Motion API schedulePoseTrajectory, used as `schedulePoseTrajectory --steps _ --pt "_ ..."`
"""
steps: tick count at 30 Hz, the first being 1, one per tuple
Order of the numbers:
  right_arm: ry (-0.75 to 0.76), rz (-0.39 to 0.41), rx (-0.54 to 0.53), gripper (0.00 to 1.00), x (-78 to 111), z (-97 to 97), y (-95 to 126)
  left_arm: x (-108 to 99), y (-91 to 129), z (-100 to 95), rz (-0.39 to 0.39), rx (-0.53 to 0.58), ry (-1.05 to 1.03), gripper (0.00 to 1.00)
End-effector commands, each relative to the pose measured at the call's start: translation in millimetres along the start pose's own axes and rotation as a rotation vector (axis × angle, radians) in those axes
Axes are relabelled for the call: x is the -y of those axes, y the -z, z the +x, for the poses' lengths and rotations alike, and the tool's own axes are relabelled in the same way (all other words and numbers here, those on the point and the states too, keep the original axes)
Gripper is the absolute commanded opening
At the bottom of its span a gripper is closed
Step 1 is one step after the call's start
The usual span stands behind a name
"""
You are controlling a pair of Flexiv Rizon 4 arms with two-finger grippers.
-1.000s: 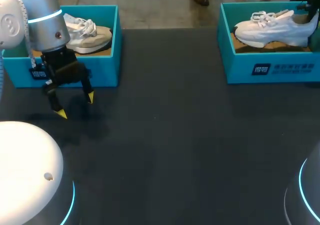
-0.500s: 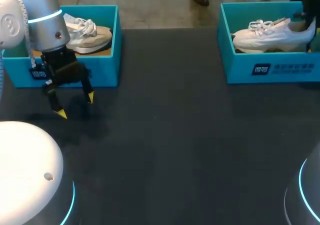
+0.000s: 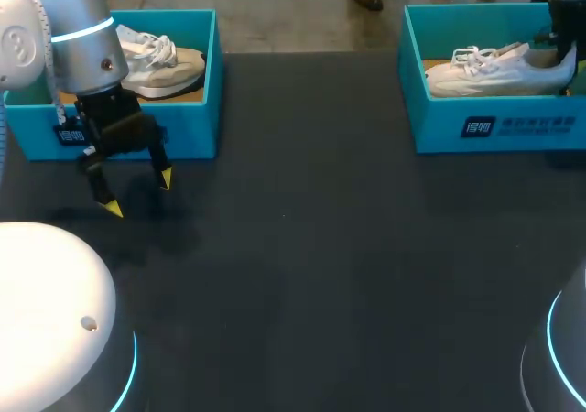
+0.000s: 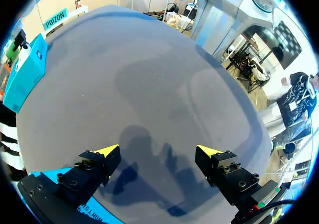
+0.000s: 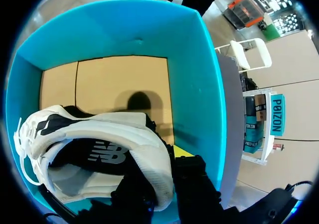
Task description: Take the shoe out of the shoebox, open the shoe tongue, remove and reinsert the insole, then place the shoe into the shoebox
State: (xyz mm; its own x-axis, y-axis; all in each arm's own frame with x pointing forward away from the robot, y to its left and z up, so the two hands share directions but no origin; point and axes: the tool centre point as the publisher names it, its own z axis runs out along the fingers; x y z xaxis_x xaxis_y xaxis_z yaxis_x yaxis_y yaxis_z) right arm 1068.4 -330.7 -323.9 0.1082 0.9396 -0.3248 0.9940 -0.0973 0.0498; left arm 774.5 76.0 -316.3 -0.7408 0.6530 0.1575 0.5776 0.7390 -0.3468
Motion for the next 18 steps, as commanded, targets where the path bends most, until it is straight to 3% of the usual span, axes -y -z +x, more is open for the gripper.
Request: schedulePoseTrajectory --steps 1,12,18 --pt "0.000 -0.016 0.000 0.00 15.4 -2.0 8 0 0 1.0 -0.003 0.000 0.000 1.00" --pt "-0.005 -0.027 -0.007 0.00 26.5 0.4 21 0 0 1.0 -0.003 0.000 0.000 1.00" --pt "0.000 -0.014 -0.022 0.00 28.7 6.3 15 0 0 1.0 -0.003 0.000 0.000 1.00"
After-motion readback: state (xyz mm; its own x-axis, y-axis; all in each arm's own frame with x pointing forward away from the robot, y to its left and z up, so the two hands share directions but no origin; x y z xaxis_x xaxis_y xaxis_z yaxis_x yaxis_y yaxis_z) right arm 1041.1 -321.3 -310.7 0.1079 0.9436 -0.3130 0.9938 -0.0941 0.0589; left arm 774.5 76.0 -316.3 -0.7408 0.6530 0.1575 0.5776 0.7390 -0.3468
